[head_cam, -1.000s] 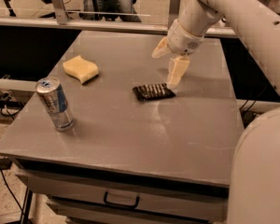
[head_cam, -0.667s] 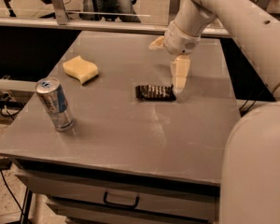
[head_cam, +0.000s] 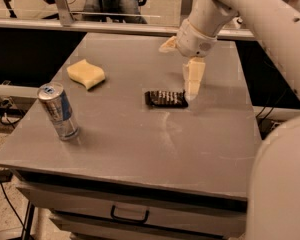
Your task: Move rxbar chocolate near sponge
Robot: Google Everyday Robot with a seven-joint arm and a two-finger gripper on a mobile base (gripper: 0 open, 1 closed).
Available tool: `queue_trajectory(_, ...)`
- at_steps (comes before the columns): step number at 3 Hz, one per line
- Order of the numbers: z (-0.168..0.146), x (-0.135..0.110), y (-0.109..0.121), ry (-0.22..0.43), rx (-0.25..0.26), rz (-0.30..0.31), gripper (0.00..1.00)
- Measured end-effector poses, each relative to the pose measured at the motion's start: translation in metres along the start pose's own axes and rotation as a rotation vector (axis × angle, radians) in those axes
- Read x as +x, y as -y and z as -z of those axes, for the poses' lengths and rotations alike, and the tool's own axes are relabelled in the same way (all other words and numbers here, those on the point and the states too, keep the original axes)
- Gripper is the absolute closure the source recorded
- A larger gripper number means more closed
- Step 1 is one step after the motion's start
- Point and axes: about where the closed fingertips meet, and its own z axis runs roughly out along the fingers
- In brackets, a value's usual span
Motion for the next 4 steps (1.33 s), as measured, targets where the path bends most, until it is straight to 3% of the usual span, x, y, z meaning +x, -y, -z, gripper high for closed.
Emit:
queue_trajectory(1, 0.013, -0.003, -0.023, 0.049, 0.104, -0.106, 0.0)
queue_trajectory(2, -0.002, 0.01, -0.046, 0.106, 0.195, -0.241, 0.0)
queue_trajectory(3, -0.004, 0.008, -0.042, 0.11, 0.18, -0.236, 0.0)
queue_trajectory(4, -0.009, 0.01, -0.042, 0.141, 0.14, -0.271, 0.0)
